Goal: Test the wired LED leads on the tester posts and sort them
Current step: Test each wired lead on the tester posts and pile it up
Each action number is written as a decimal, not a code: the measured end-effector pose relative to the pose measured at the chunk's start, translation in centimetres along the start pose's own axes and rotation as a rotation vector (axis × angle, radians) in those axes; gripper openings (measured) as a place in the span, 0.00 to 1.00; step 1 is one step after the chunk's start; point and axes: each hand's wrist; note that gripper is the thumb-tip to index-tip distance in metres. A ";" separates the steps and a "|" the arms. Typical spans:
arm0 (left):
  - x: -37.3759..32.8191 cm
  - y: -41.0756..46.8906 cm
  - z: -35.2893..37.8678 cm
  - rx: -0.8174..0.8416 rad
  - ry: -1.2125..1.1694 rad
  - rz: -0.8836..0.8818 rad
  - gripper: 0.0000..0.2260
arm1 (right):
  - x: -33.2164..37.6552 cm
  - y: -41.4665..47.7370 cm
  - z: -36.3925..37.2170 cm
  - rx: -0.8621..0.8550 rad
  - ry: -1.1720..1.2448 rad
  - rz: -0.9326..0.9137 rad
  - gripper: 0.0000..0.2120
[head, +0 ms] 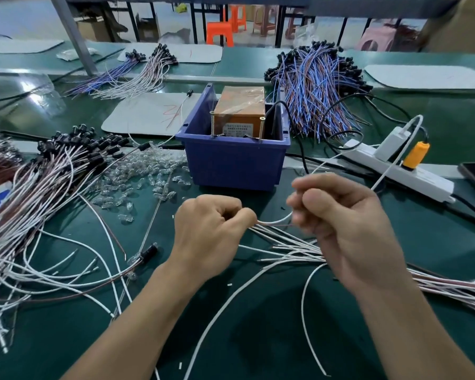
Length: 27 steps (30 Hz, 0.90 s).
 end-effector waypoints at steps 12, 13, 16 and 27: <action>0.1 0.1 -0.2 0.159 -0.426 0.038 0.18 | -2.5 0.0 3.0 0.059 -0.809 -0.010 0.07; 0.1 0.0 0.0 0.143 -0.409 0.027 0.18 | -2.6 0.0 3.1 0.051 -0.823 -0.028 0.07; 0.1 -0.4 0.7 0.045 -0.169 0.006 0.21 | -2.9 0.1 3.2 0.058 -0.798 -0.045 0.07; -0.5 0.1 1.5 -0.100 -0.361 -0.194 0.27 | -3.8 0.7 4.2 0.018 -0.771 -0.040 0.08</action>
Point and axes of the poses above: each hand's wrist, its own y-axis towards the middle knuckle, its own z-axis out of the palm, x = y × z, and after that the axes turned 7 degrees about x, right-handed
